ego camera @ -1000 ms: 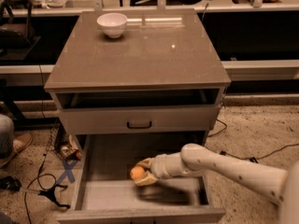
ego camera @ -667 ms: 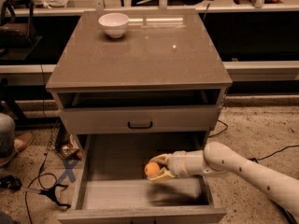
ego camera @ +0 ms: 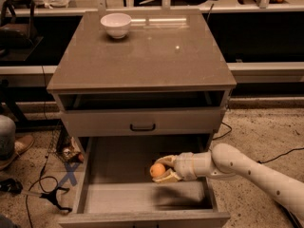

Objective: Pick orange from middle drawer and place on counter

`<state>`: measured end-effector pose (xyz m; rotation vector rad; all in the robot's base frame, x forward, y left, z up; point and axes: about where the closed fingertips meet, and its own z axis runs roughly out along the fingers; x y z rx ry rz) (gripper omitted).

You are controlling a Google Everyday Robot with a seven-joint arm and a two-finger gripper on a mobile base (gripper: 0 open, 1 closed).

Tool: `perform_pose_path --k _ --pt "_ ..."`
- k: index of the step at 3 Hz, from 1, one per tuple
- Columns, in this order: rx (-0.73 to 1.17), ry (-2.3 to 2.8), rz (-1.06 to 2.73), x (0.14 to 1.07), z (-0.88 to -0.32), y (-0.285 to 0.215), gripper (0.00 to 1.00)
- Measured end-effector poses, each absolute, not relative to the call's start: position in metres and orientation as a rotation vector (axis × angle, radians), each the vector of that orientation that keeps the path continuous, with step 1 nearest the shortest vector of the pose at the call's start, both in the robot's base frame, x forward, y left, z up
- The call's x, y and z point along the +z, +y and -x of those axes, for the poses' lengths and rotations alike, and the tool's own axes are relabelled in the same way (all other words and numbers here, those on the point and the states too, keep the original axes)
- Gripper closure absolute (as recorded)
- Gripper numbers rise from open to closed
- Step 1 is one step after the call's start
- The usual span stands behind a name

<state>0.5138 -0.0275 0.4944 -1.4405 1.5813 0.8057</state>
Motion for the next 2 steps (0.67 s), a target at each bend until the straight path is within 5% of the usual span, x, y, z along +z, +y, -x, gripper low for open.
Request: perform_pose_path --k 2 --pt "0.756 1.548 1.343 0.565 -0.515 -0.100 1.00"
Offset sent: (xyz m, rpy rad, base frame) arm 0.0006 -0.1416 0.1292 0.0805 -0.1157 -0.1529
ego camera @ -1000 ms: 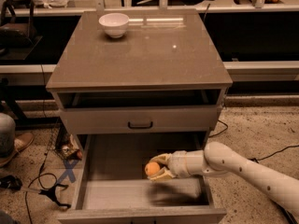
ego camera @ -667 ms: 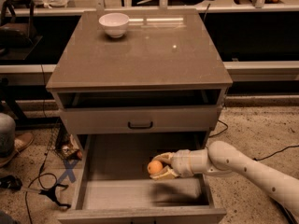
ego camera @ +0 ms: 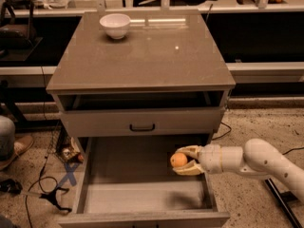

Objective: Pick orange from middle drawer and place on counter

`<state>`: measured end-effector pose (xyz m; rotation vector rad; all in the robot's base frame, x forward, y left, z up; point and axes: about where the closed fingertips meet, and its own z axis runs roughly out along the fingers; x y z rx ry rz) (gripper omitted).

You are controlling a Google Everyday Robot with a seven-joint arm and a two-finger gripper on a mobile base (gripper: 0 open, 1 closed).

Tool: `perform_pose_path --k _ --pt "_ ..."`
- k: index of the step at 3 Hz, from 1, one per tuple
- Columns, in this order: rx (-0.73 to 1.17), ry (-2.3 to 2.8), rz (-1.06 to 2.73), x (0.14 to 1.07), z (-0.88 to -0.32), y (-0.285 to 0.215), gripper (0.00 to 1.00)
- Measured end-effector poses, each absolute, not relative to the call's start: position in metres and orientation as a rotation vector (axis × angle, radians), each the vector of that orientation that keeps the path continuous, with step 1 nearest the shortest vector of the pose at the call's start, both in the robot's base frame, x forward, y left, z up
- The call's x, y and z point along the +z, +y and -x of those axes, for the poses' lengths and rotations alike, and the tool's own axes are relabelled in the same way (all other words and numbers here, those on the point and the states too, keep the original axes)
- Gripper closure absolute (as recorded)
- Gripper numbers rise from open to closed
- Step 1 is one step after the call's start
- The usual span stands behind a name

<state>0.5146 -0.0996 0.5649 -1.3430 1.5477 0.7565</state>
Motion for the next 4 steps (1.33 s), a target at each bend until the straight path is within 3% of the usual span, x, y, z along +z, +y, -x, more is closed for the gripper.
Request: perform_pose_path --k 1,2,4 --pt "0.669 1.555 1.342 0.607 -0.518 -0.138 1.00" --pt "0.669 1.555 1.342 0.607 -0.518 -0.138 1.00" --pt "0.603 1.569 1.306 0.682 -0.529 -0.185 1.00"
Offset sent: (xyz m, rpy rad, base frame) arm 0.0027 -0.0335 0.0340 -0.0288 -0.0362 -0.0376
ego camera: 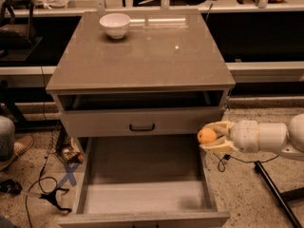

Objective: Pick orange from middle drawer and place on counter

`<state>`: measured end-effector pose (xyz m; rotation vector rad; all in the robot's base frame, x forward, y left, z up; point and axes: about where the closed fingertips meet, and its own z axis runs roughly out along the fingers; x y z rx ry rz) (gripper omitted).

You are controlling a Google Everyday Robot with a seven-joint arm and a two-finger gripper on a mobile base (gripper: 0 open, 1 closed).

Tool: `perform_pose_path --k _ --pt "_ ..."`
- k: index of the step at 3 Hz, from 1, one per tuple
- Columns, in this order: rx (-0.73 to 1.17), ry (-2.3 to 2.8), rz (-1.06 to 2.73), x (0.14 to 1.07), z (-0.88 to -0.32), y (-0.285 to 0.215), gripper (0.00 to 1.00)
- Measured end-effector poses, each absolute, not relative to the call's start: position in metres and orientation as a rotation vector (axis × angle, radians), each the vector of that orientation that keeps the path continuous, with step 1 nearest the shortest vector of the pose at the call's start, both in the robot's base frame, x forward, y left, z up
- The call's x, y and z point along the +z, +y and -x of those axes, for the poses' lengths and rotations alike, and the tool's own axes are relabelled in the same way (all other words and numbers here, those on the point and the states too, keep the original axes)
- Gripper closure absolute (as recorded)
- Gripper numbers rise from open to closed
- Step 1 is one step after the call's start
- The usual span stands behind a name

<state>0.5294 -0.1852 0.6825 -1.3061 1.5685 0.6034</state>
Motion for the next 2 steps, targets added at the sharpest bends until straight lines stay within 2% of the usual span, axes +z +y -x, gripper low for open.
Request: perform_pose_path --k 2 --pt "0.474 1.553 1.328 0.767 -0.534 -0.222 1.00"
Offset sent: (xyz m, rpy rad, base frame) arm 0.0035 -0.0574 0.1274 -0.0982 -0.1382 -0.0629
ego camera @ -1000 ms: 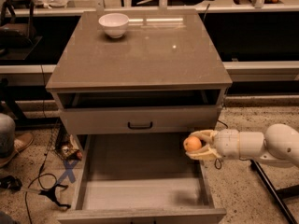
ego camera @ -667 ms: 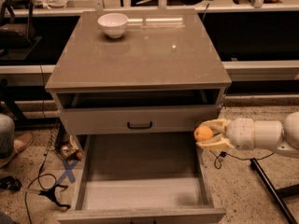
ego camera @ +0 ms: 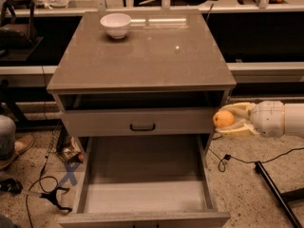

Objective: Pick orange from middle drawer and place on counter

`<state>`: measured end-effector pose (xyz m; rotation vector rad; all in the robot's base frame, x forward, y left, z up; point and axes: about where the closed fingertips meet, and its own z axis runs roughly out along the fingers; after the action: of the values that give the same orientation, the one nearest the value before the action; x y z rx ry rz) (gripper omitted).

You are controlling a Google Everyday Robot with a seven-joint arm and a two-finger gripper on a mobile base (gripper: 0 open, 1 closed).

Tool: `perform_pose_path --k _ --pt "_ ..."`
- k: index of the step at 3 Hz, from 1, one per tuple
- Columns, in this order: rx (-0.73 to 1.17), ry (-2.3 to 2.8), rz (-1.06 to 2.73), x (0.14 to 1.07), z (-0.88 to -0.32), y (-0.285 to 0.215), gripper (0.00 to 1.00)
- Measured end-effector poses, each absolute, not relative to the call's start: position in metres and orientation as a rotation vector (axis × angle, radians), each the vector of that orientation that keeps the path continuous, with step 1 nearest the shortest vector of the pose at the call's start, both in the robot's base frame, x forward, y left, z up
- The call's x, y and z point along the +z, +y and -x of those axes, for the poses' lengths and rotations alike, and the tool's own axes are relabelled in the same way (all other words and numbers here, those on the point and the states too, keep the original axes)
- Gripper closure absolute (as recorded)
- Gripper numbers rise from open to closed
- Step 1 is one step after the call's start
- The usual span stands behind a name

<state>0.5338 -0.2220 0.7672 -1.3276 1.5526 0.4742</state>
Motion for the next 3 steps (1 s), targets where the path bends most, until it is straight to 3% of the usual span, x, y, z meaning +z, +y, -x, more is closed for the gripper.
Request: perform_pose_path --k 2,3 --pt "0.461 1.544 1.297 0.794 -0.539 -0.227 1.00" --pt "0.430 1.523 1.260 0.851 -0.552 -0.235 1.00"
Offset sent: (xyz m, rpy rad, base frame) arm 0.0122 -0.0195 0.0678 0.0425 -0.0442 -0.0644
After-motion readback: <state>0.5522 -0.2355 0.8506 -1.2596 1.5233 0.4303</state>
